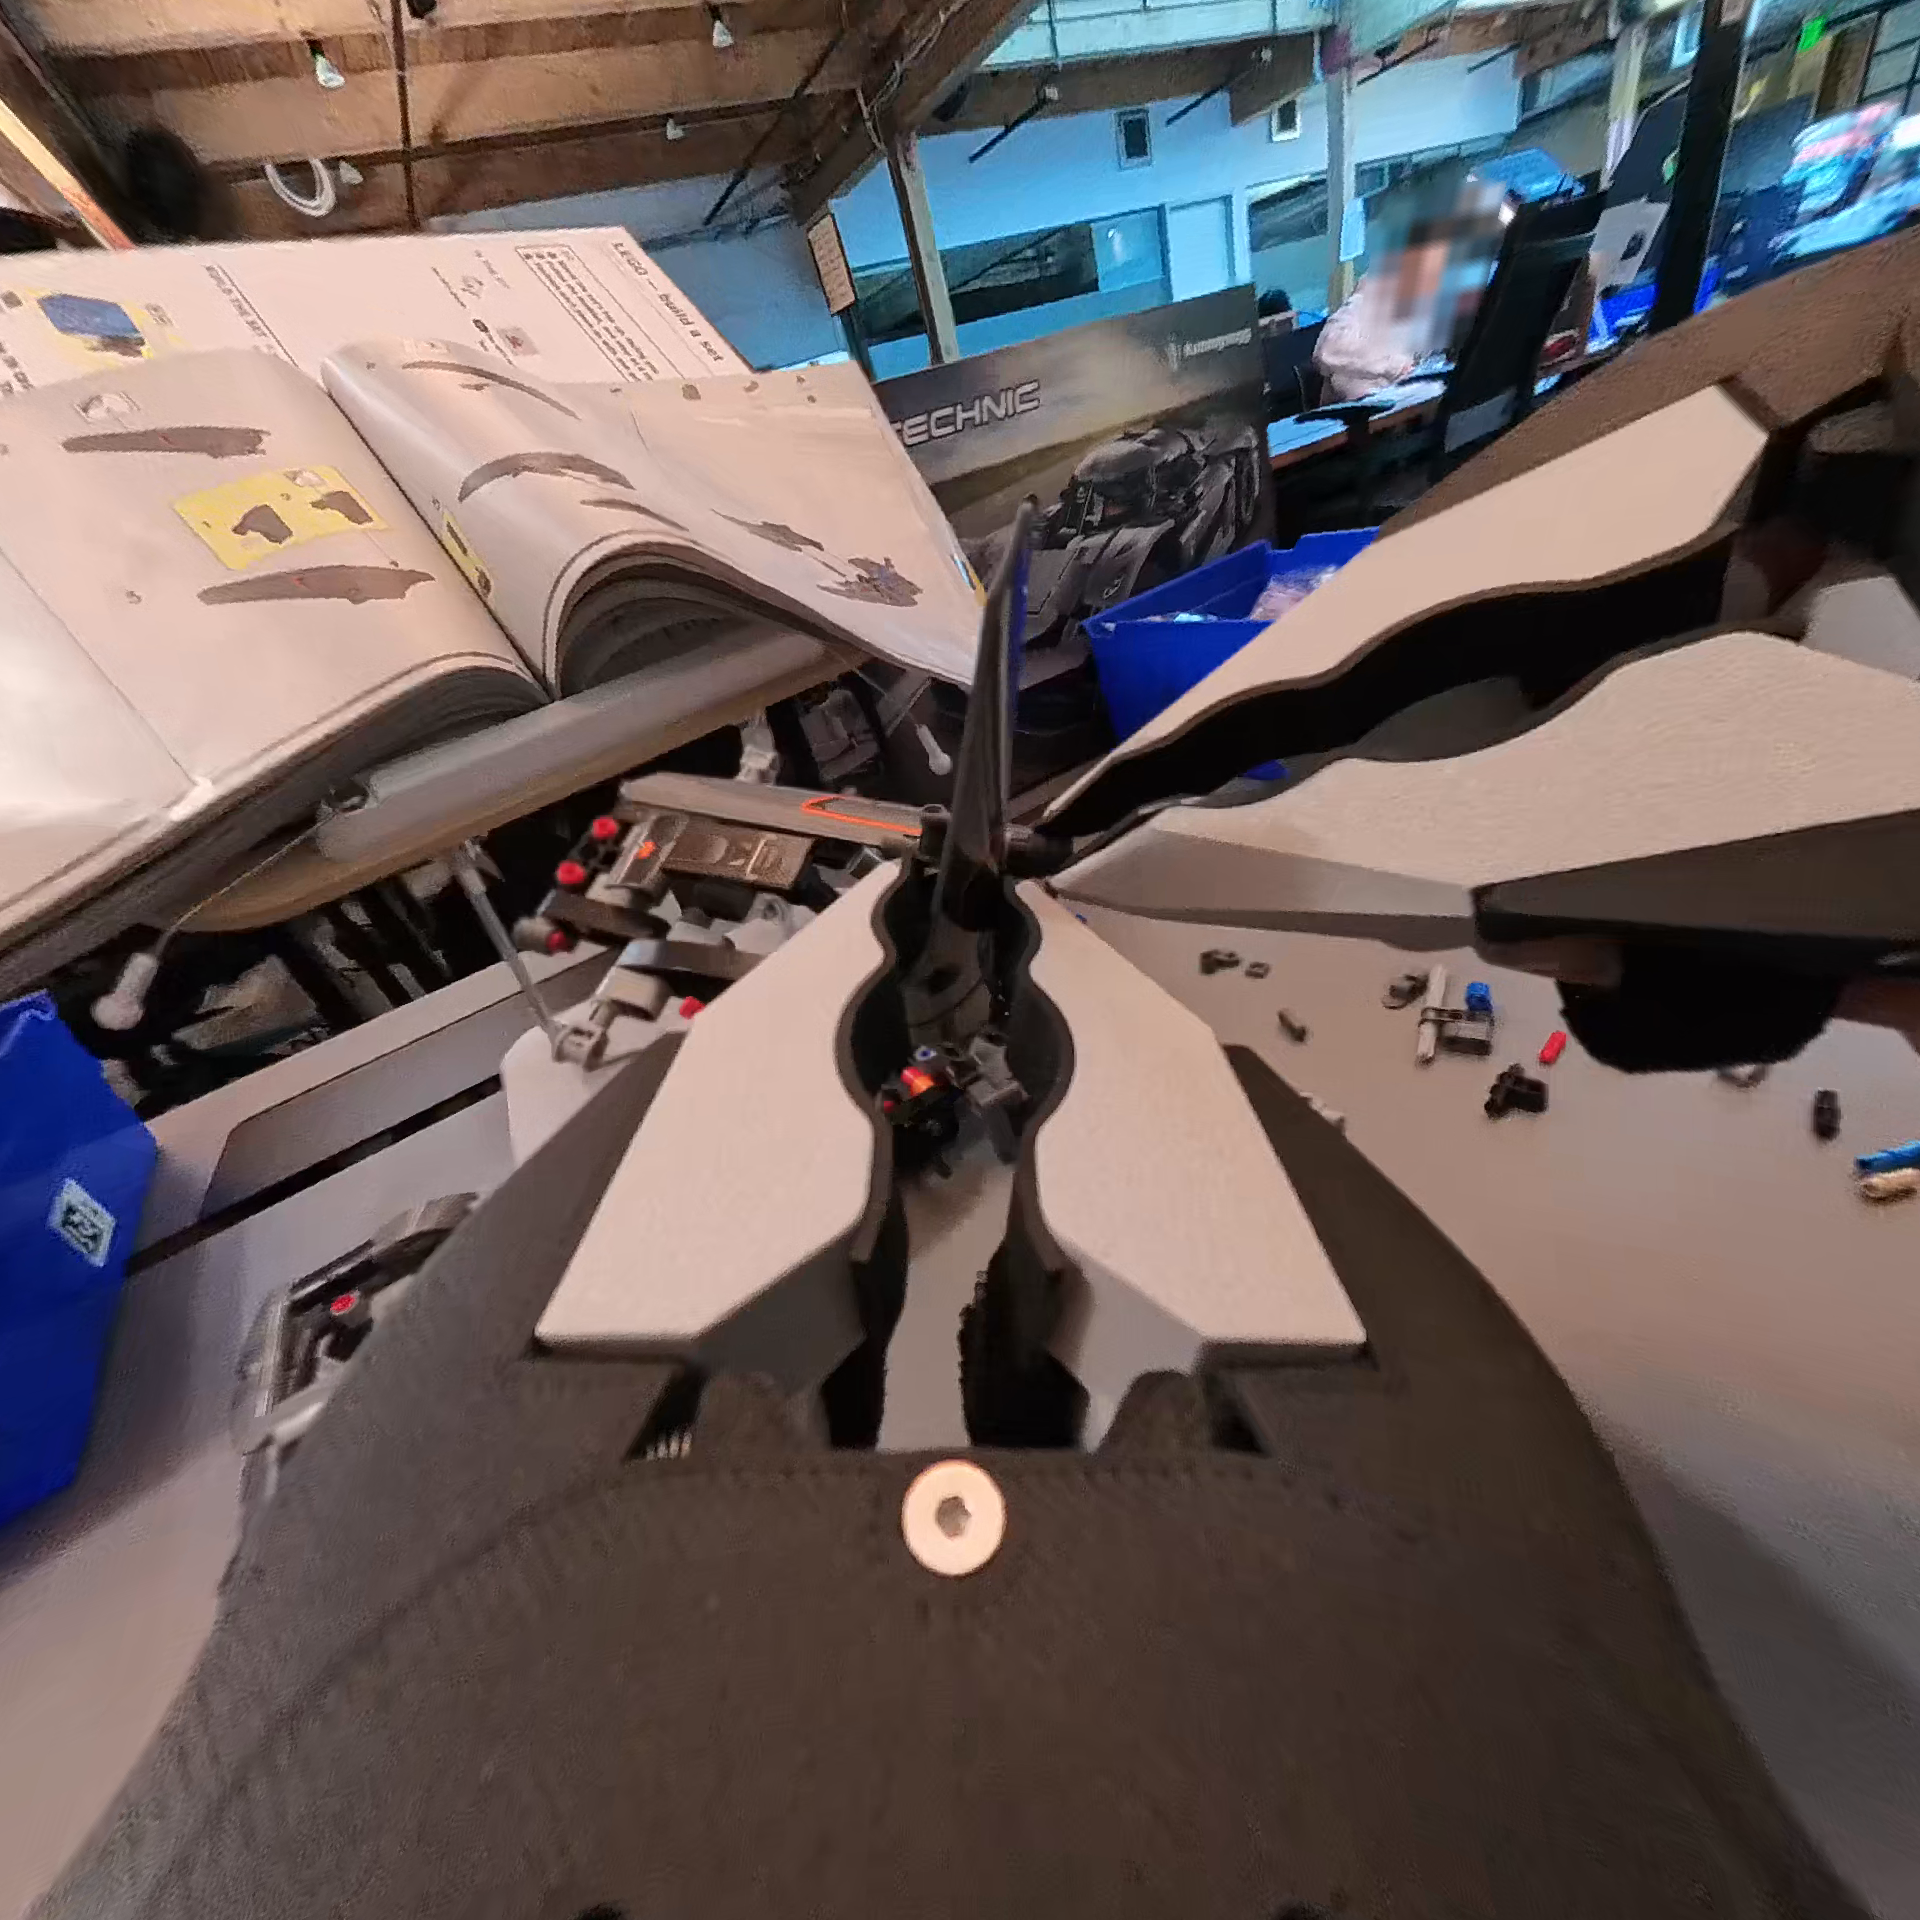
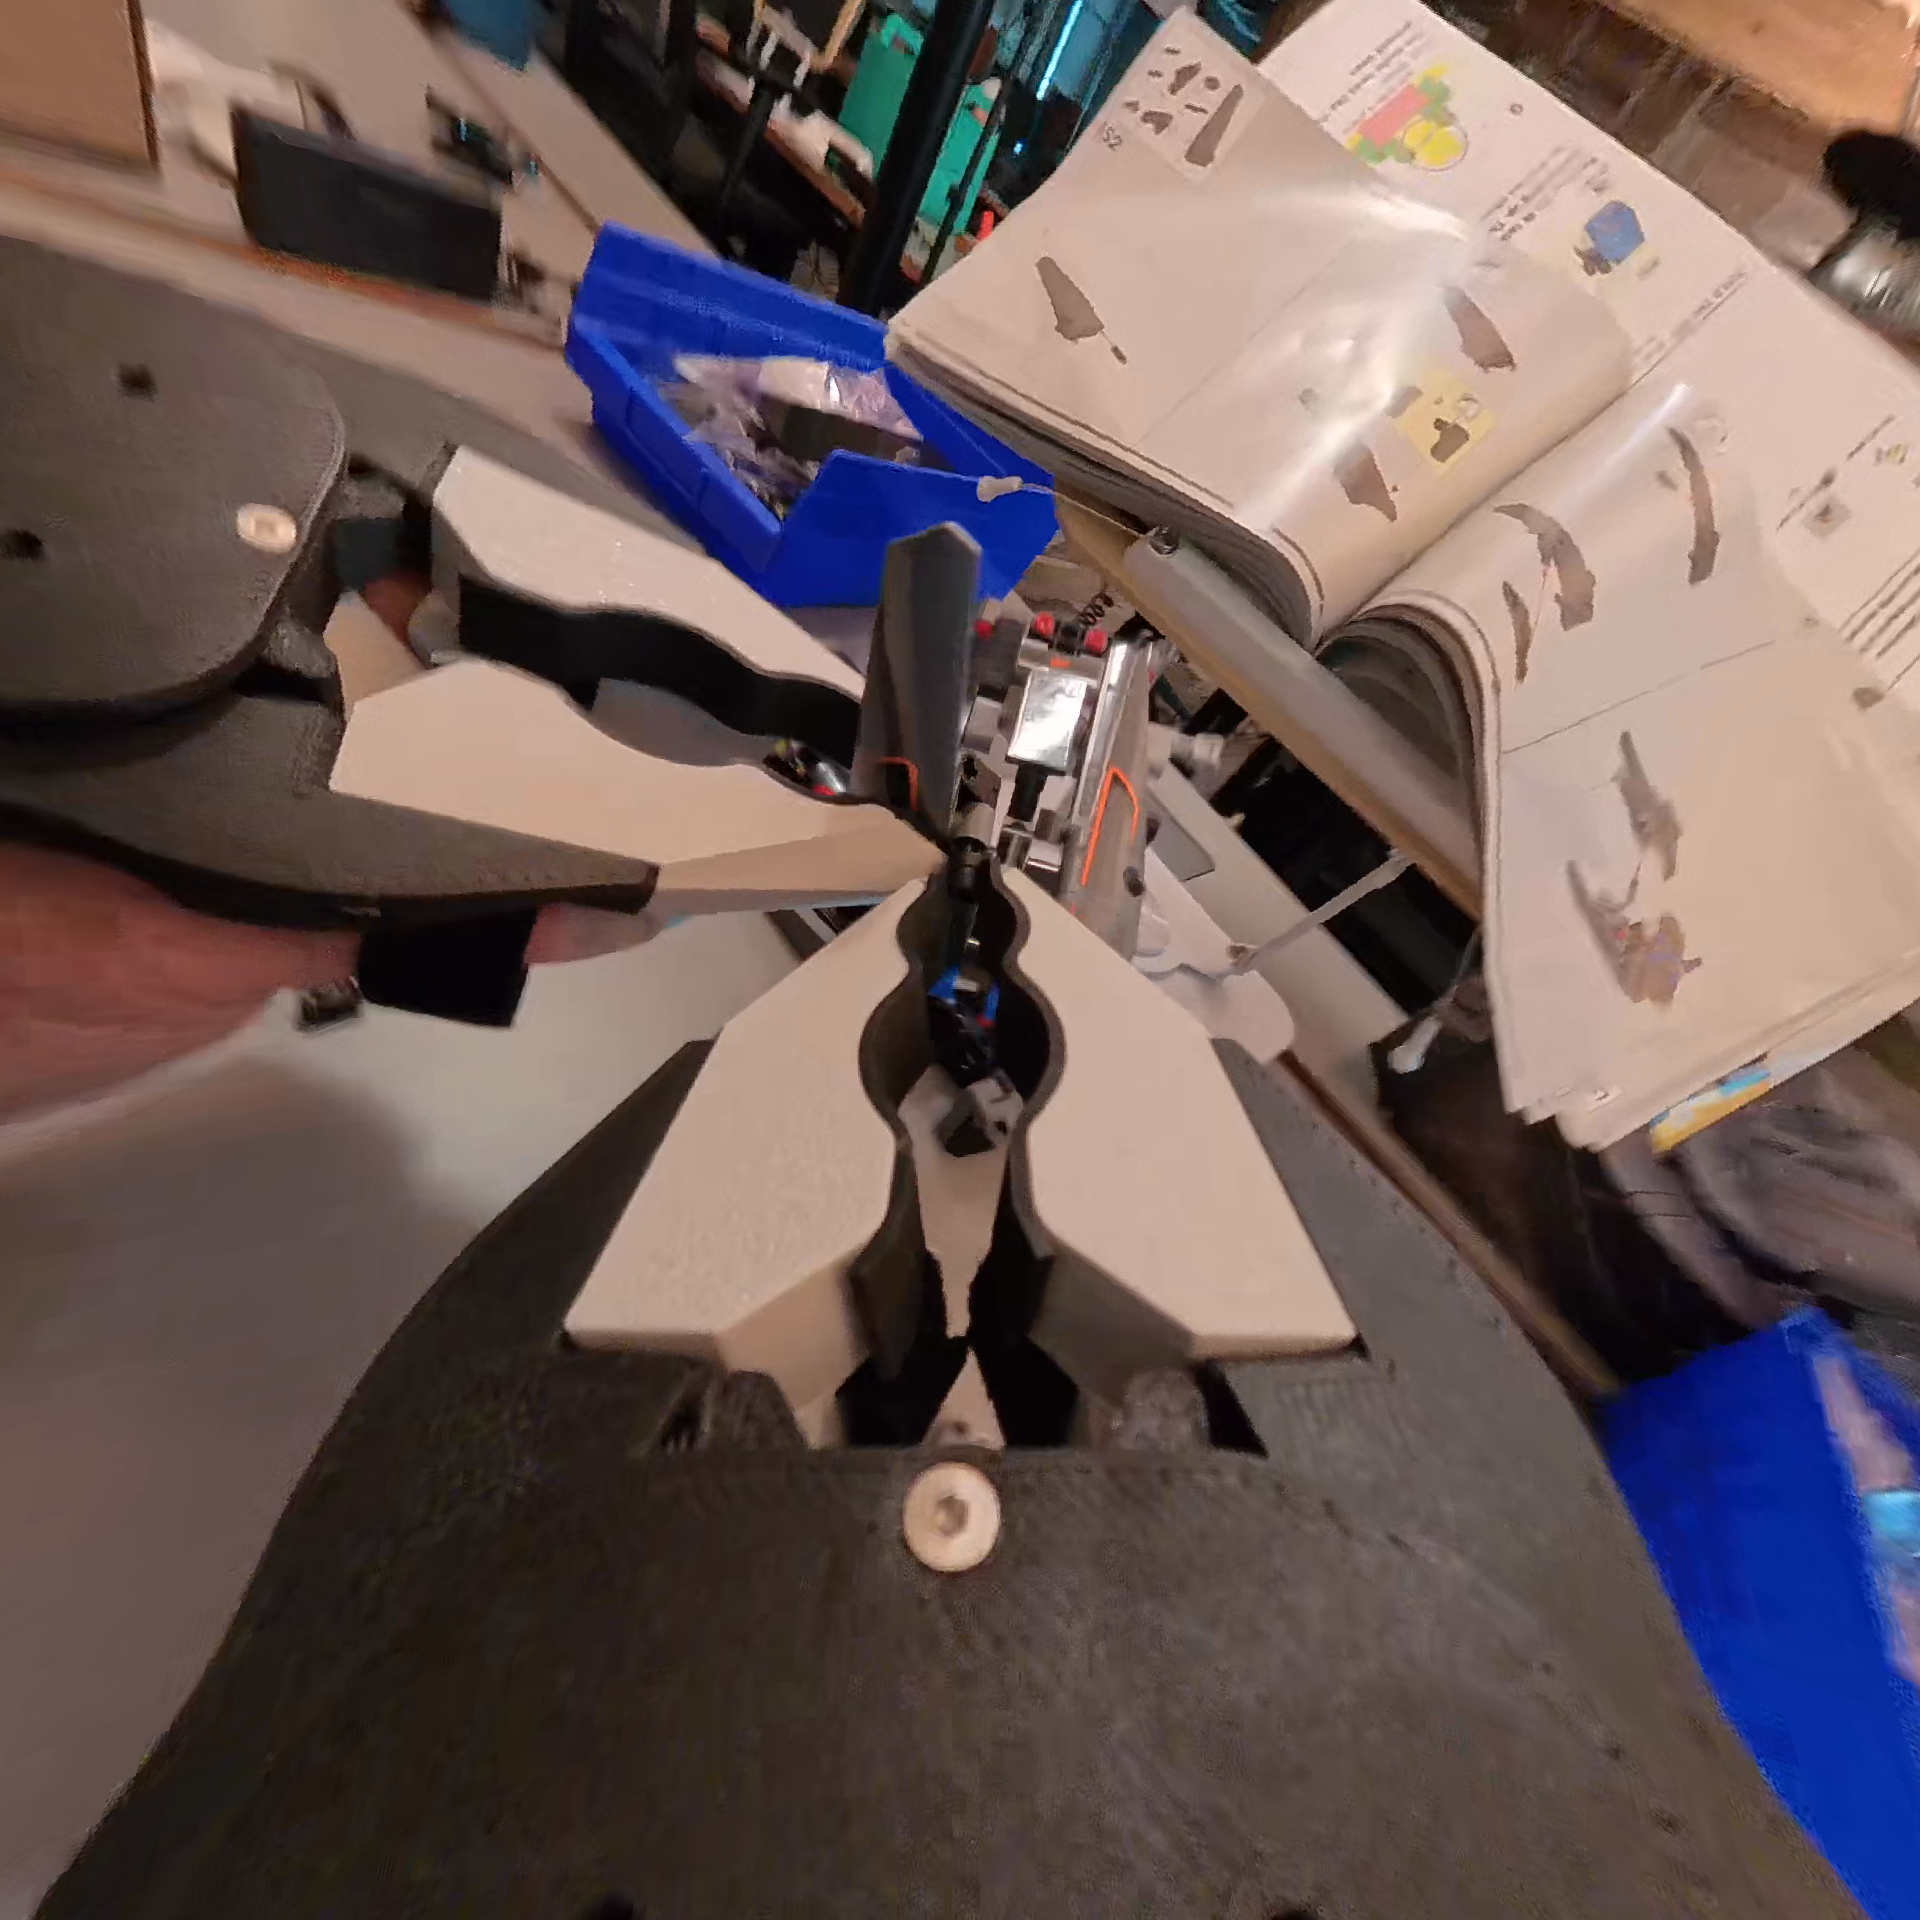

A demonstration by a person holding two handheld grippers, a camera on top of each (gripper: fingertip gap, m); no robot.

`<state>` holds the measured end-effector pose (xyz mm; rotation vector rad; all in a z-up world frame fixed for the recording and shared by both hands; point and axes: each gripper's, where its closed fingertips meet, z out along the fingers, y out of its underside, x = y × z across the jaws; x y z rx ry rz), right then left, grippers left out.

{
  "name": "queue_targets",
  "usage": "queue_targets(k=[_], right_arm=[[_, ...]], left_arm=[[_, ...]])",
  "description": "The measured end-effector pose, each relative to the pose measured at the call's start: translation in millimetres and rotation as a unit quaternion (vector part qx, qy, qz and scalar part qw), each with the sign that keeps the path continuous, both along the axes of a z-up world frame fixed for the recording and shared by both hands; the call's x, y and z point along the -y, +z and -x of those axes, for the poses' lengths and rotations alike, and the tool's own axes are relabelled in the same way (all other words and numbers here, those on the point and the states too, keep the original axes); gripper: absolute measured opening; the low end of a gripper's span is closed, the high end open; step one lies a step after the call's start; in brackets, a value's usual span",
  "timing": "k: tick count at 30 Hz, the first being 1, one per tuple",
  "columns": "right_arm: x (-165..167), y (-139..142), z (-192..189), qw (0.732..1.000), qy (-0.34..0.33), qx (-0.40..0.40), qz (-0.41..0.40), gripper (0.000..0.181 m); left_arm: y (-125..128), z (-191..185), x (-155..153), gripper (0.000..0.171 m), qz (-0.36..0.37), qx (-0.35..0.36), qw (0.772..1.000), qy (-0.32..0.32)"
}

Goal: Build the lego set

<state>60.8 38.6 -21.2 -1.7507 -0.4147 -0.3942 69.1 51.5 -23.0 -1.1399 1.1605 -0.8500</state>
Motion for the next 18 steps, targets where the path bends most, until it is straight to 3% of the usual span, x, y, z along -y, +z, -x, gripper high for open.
queue_targets(k=[5, 8, 11, 18], right_arm=[[2, -1, 0, 0.993, 0.009, -0.117, -0.020, 0.002], [4, -2, -1, 0.994, 0.012, -0.105, -0.018, 0.002], [6, 1, 0, 1.000, 0.021, -0.013, -0.006, 0.003], [11, 10, 0, 1.000, 0.024, -0.006, -0.009, 0.004]], left_arm=[[-1, -1, 1, 0.010, 0.042, 0.009, 0.999, -0.022], [-2, -3, 3, 0.010, 0.034, 0.005, 0.999, -0.021], [1, -2, 5, 0.011, 0.063, 0.020, 0.997, -0.048], [7, -1, 13, 0.011, 0.050, 0.034, 0.995, -0.074]])
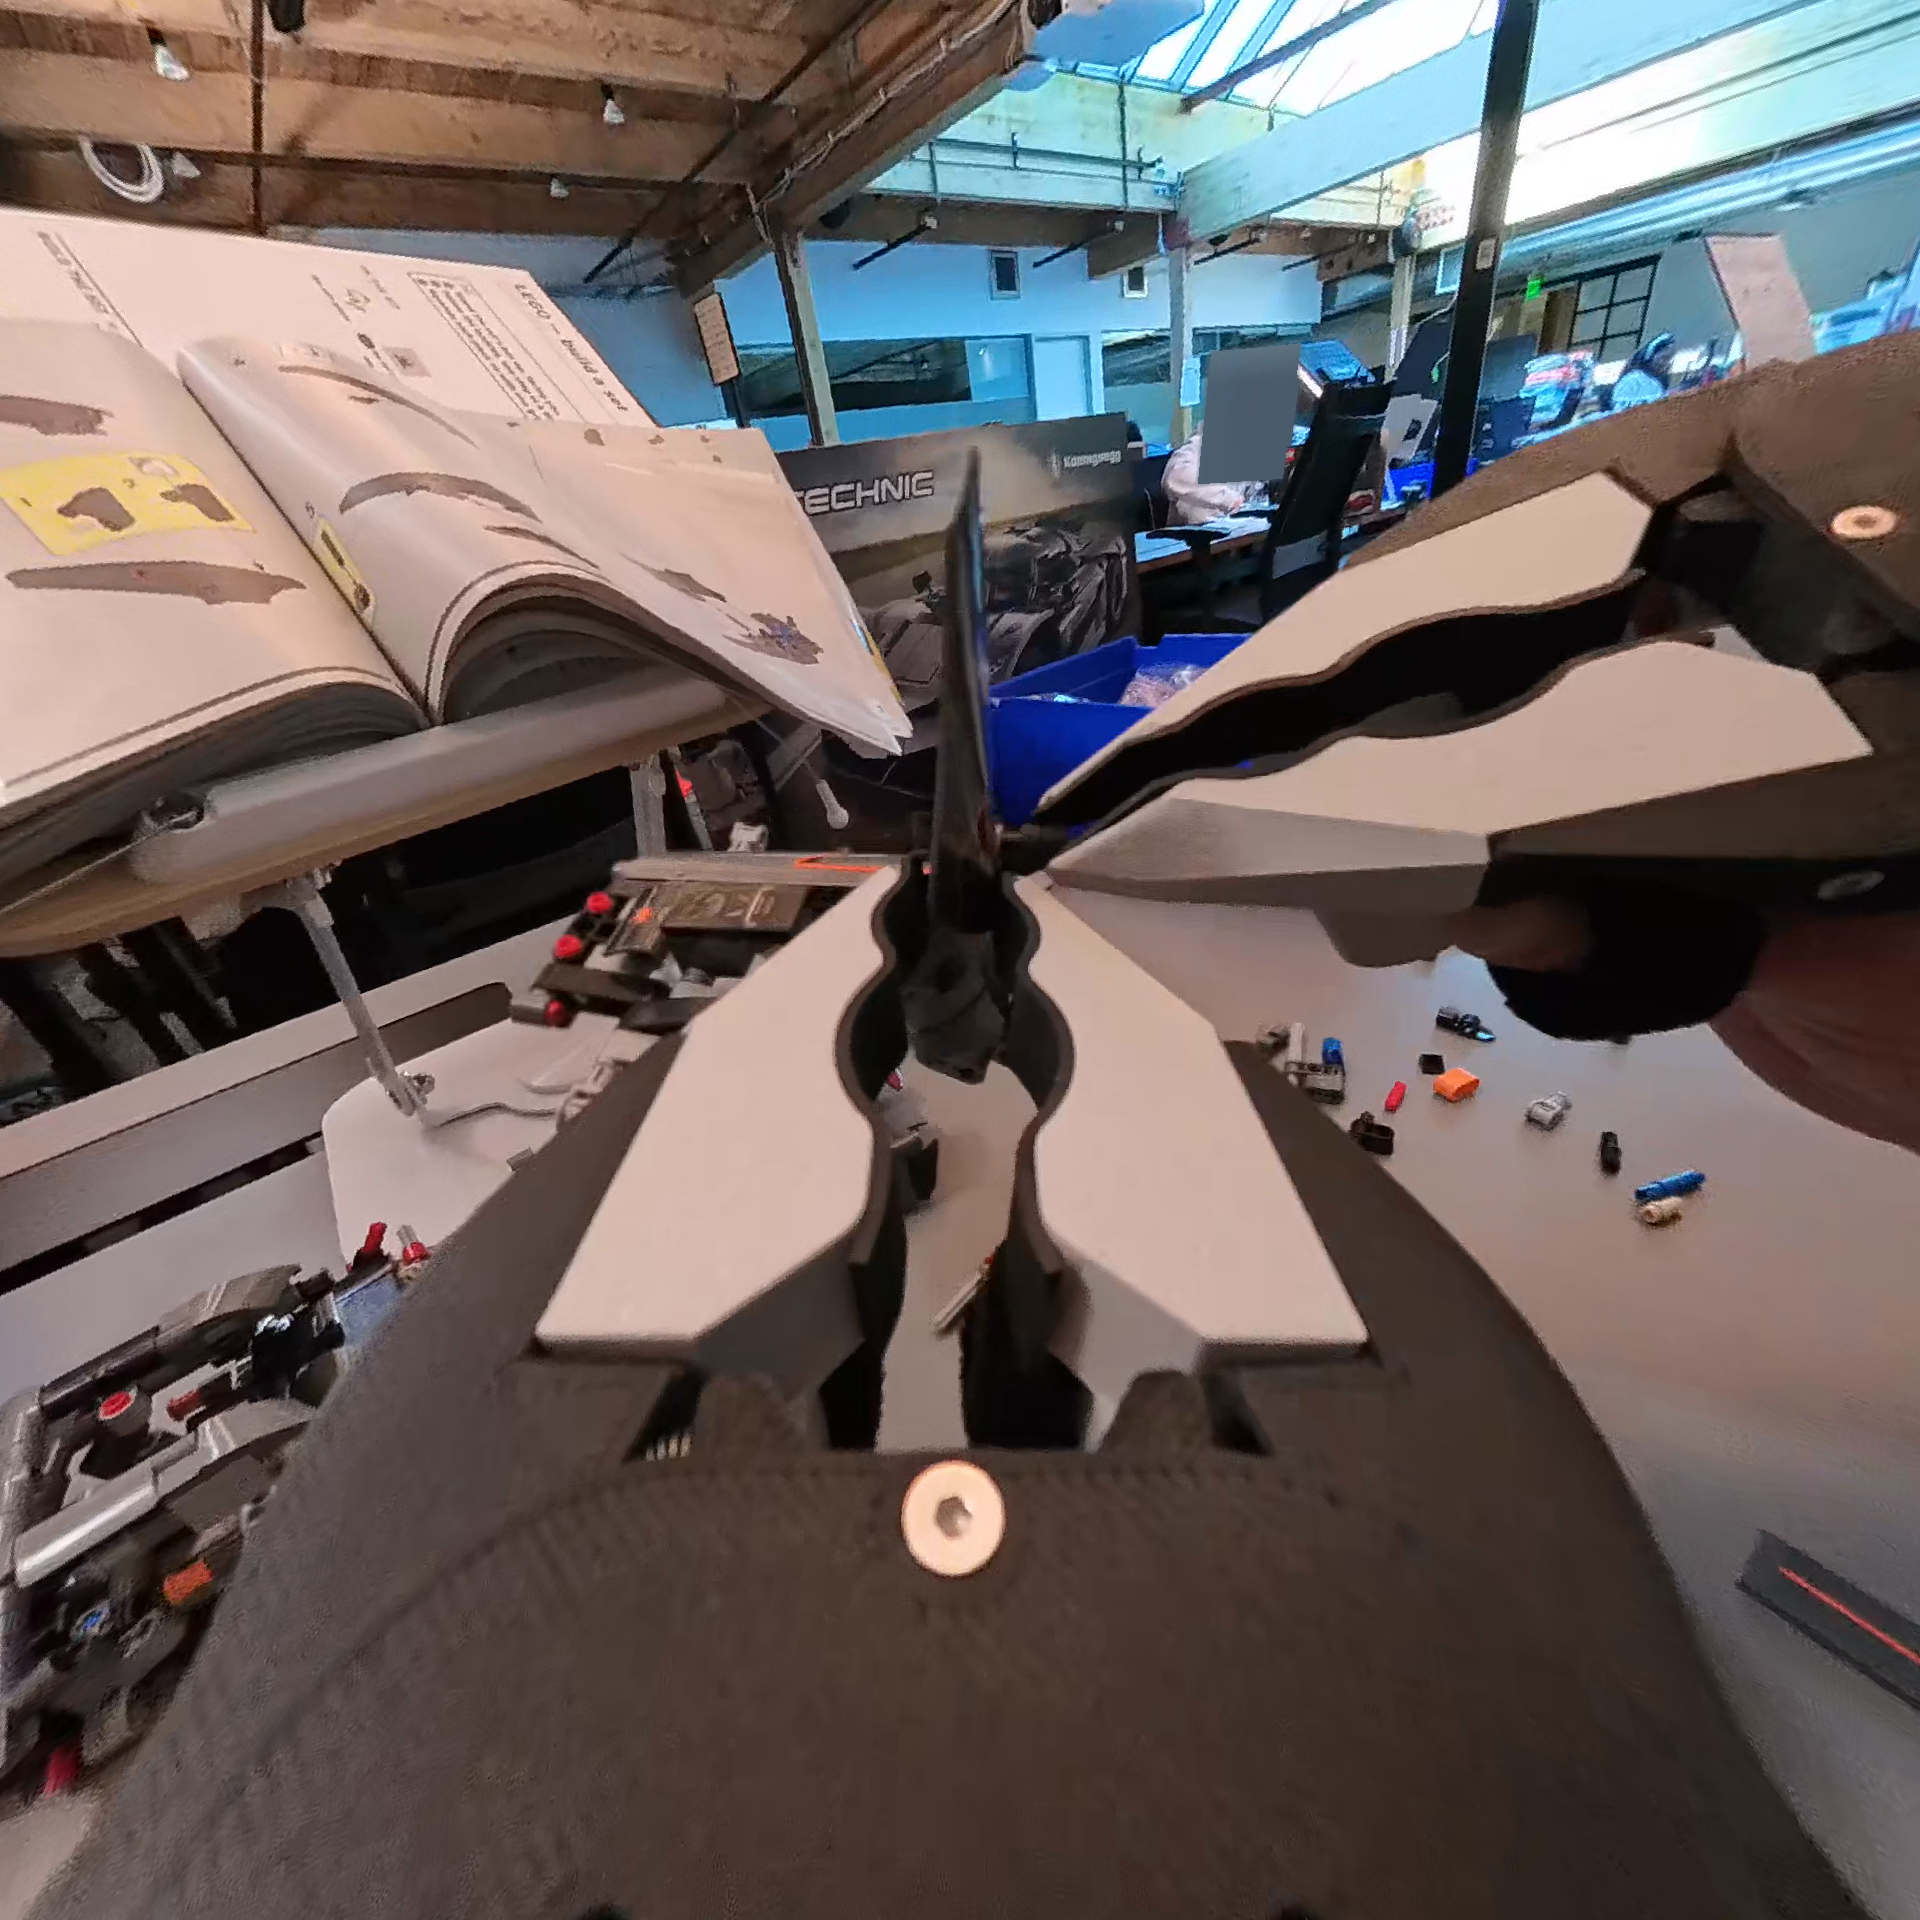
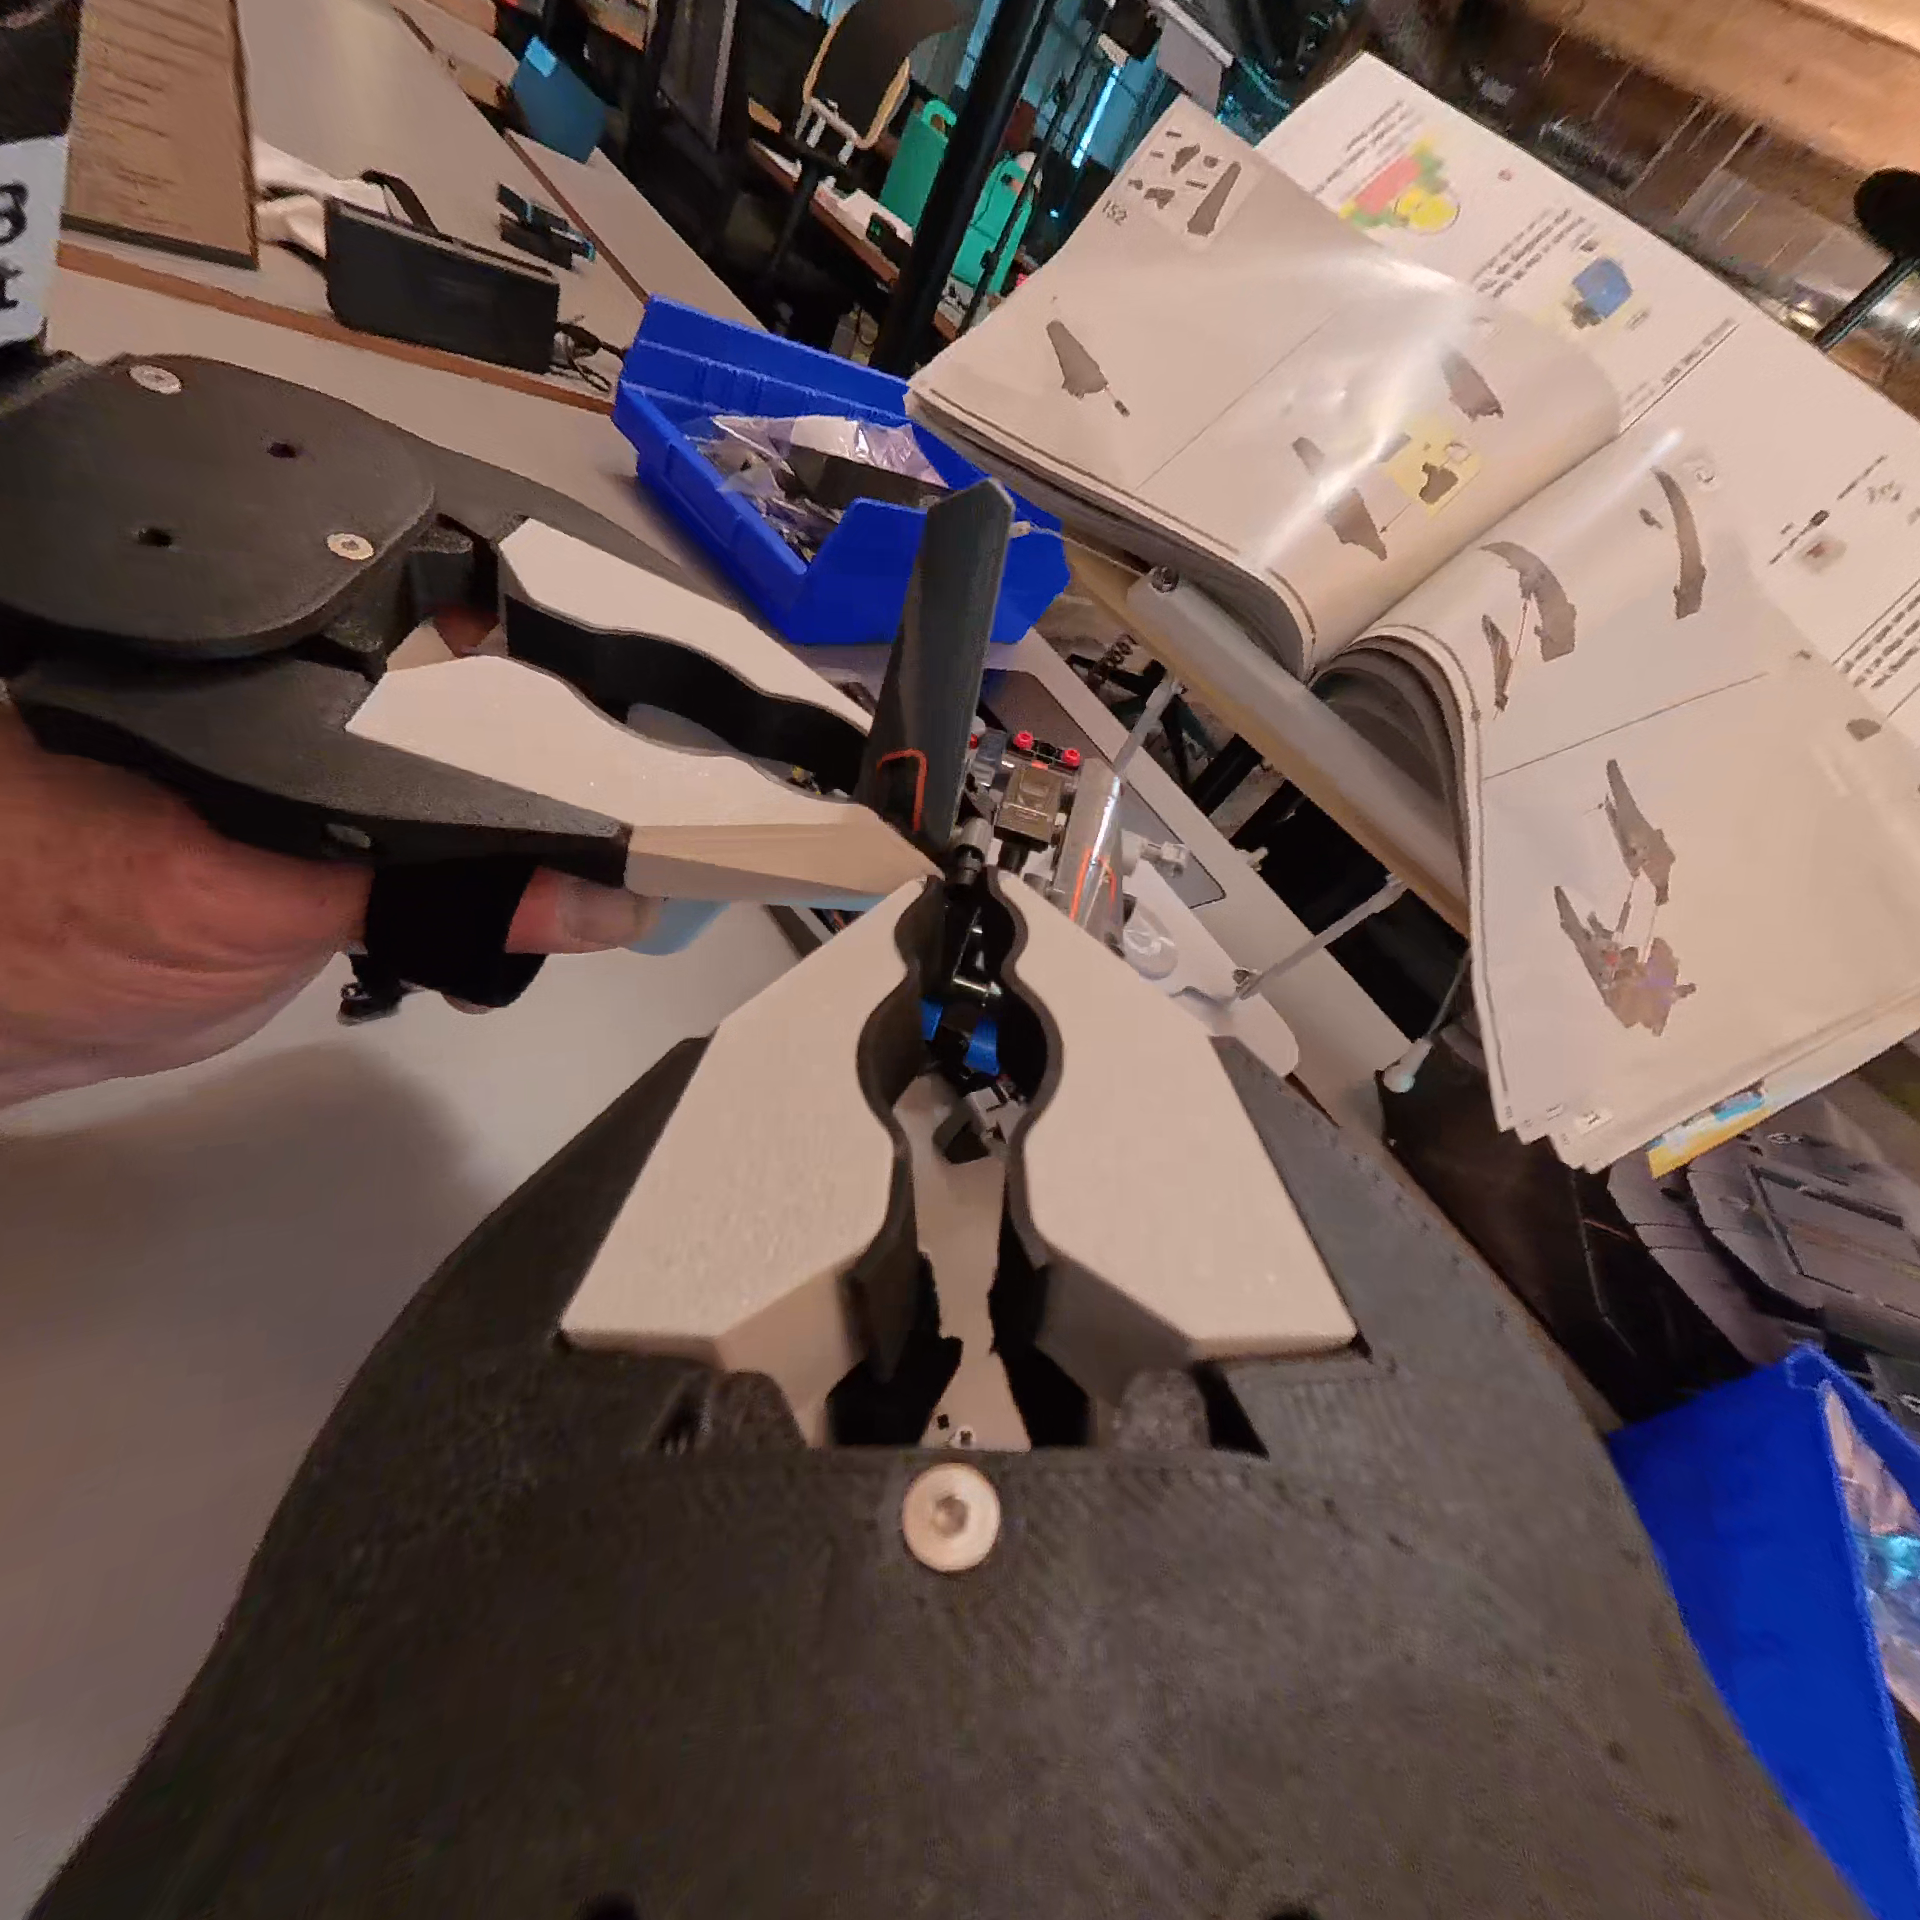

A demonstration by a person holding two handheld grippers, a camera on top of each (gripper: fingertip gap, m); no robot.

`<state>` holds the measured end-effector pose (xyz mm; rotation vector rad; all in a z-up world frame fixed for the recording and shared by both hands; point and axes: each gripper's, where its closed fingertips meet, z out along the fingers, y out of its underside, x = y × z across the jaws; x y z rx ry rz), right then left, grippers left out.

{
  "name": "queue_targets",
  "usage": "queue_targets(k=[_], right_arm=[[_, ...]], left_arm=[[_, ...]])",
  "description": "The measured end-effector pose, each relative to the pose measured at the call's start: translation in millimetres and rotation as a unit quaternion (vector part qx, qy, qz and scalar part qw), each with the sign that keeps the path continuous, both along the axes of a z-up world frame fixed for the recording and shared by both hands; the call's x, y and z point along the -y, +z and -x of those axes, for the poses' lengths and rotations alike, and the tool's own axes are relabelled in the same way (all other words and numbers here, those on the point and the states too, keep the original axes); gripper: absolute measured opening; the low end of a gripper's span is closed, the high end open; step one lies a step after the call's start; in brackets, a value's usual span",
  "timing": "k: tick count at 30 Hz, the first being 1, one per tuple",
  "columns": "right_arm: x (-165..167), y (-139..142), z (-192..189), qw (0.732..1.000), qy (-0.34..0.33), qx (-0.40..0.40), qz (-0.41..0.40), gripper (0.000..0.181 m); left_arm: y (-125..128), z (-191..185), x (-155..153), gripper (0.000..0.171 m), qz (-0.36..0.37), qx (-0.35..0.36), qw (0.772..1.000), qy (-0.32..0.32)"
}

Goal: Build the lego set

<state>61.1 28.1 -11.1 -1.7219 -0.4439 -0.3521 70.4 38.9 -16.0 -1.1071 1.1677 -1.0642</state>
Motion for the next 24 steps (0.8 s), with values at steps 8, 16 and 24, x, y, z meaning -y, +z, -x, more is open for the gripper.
queue_targets(k=[8, 16, 24], right_arm=[[1, -7, -6, 1.000, -0.017, 0.018, 0.014, 0.004], [1, -12, -9, 0.998, -0.026, 0.032, 0.043, 0.003], [5, -27, 15, 0.998, -0.012, -0.059, 0.030, 0.000]], left_arm=[[-3, -2, 5, 0.011, -0.032, -0.009, 0.999, 0.001], [-6, -4, 1, 0.011, -0.064, -0.034, 0.997, 0.034], [-3, 7, -29, 0.003, -0.047, -0.030, 0.996, 0.074]])
